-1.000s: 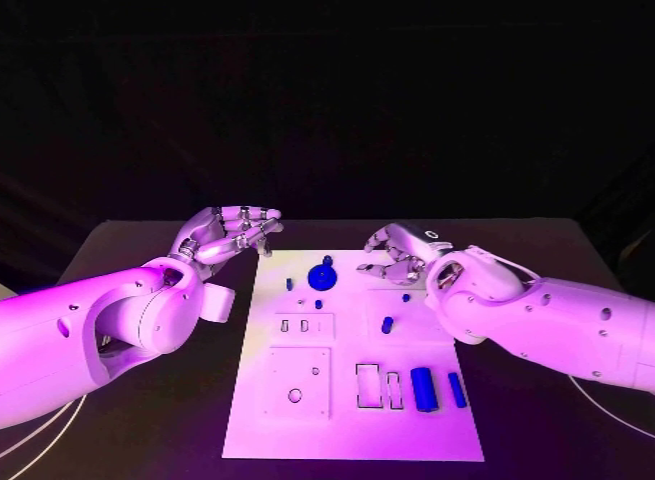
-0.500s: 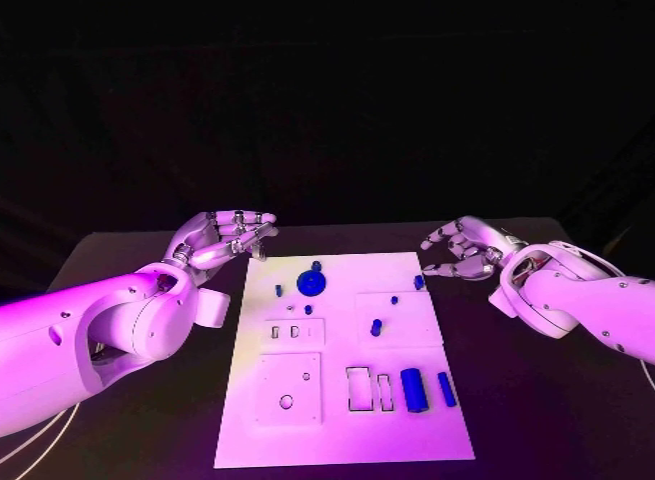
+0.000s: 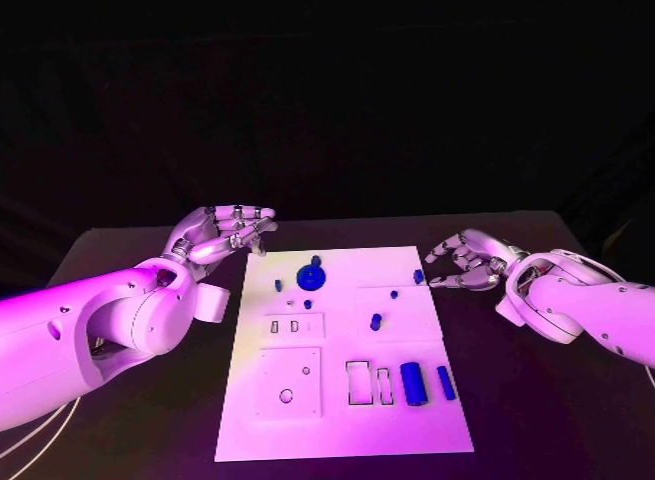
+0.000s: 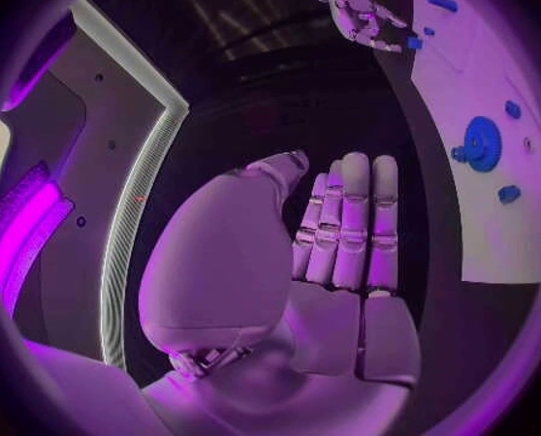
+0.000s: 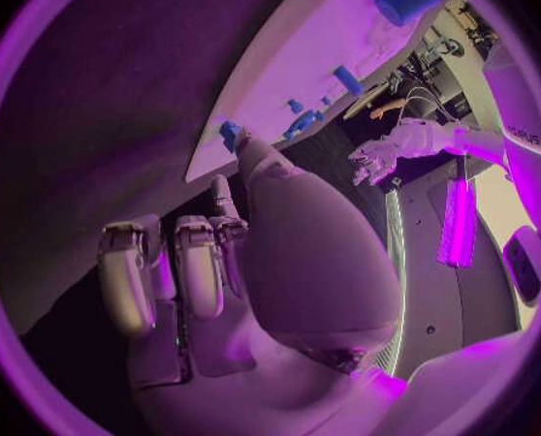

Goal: Assemble the parts on the task board

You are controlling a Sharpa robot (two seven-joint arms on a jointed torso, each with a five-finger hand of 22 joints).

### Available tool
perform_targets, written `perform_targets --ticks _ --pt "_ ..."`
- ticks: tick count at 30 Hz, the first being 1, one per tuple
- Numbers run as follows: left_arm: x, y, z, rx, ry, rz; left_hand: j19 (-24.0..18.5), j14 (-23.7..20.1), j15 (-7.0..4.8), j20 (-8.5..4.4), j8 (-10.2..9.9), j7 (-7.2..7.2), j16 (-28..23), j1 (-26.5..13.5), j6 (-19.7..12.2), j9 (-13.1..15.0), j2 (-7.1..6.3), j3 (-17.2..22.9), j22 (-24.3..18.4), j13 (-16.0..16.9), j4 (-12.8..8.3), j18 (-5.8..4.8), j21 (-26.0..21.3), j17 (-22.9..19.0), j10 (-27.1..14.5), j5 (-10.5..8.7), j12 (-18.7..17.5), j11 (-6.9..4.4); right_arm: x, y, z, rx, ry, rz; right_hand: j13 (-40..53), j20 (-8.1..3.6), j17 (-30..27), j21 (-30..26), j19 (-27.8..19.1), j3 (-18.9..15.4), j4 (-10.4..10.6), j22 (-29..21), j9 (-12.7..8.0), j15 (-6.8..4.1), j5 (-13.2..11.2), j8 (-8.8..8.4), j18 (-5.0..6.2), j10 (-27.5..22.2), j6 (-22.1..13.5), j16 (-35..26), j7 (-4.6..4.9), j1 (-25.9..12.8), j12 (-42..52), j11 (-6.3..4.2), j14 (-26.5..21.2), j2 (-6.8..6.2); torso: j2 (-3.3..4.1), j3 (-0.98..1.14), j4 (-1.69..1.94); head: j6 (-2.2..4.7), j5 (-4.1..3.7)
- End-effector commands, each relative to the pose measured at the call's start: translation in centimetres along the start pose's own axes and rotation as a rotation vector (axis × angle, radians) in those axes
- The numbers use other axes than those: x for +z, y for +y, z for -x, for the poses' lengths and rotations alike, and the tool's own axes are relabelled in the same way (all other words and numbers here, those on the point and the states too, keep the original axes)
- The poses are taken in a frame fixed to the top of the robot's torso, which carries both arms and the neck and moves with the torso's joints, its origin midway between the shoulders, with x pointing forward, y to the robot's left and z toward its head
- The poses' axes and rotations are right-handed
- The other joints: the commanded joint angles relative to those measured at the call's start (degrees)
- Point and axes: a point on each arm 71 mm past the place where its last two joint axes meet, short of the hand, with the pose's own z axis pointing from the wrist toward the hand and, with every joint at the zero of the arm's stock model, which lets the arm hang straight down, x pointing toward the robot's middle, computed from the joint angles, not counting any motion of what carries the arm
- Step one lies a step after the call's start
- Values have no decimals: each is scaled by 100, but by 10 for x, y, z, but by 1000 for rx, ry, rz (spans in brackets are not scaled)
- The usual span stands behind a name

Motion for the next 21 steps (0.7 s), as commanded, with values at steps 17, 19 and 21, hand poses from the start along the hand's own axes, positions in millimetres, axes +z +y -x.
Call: perform_targets --ticks 17,19,21 --pt "0 -1 0 -9 12 -6 -49 -49 7 -5 24 30 25 -32 -14 9 -18 32 5 8 0 117 38 2 5 -38 -7 18 12 6 -13 13 16 -2 1510 -67 1508 25 589 87 166 1508 8 -63 -19 33 -82 606 162 19 -10 -143 22 -15 607 211 -3 -12 0 -65 63" --pt "0 -1 0 -9 12 -6 -49 -49 7 -5 24 30 25 -32 -14 9 -18 32 5 8 0 117 38 2 5 -38 -7 18 13 7 -15 13 20 -3 1510 -72 1508 25 589 109 173 1508 10 -71 -19 40 -82 606 186 19 -16 -144 22 -18 607 235 -5 -13 -1 -68 66" --pt "0 -1 0 -9 12 -5 -61 -52 4 -4 30 27 34 -33 -7 15 -19 41 14 12 -10 118 52 1 12 -39 -2 15 14 8 -16 11 24 -2 1510 -81 1508 25 589 146 172 1508 11 -82 -18 49 -82 606 215 19 -25 -133 22 -25 607 267 -8 -13 -5 -72 69"
